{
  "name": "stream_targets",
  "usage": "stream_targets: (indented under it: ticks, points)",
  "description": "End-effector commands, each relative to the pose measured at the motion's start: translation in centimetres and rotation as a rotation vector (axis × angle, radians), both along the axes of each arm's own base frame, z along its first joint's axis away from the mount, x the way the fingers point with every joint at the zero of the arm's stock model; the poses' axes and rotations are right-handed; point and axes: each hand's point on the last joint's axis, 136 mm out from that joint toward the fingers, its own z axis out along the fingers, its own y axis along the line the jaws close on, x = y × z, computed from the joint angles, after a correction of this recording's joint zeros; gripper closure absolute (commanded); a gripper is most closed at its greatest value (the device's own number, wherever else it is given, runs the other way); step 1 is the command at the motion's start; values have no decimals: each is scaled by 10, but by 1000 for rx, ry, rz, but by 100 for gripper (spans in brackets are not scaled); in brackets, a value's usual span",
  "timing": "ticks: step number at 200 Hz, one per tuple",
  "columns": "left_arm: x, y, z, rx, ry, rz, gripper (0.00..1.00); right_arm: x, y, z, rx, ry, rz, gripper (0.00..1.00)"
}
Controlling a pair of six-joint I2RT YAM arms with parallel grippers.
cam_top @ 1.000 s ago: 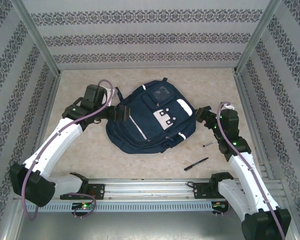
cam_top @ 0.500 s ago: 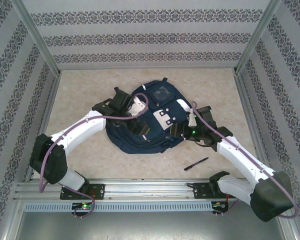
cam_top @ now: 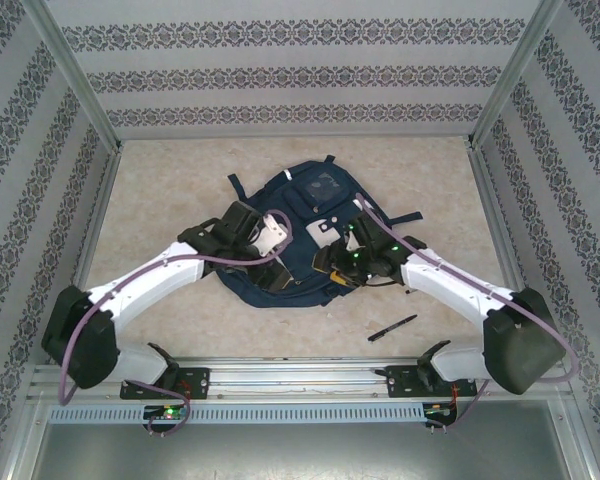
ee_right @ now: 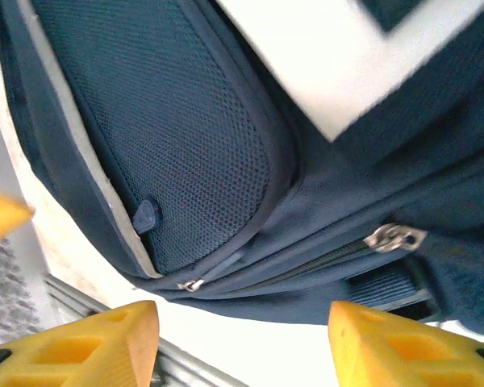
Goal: Pack books, pencil case, and school supplies into a backpack
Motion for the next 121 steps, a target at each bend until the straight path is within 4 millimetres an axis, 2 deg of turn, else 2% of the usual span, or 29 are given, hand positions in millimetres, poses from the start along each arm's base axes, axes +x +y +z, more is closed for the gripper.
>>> stream_targets:
  ticks: [1, 36, 53, 67, 92, 111, 121]
  points:
    - [-3, -10, 27, -219, 135, 245, 26, 11, 10, -9, 40, 126, -249, 46]
    - [-38, -9, 15, -268, 338, 422, 26, 25, 35, -16, 41, 145, -275, 58]
    - [-53, -6, 10, -246, 381, 464, 26, 31, 46, -17, 46, 148, -278, 69]
    - [-60, -1, 2, -221, 404, 502, 25, 37, 56, -14, 43, 126, -249, 71]
    - [-57, 15, -18, -164, 413, 619, 27, 37, 72, -10, 51, 133, -177, 68]
    - [-45, 22, -22, -154, 370, 685, 28, 30, 77, -12, 55, 137, -125, 68]
    - [-35, 24, -20, -155, 344, 720, 28, 26, 82, -8, 74, 135, -71, 61]
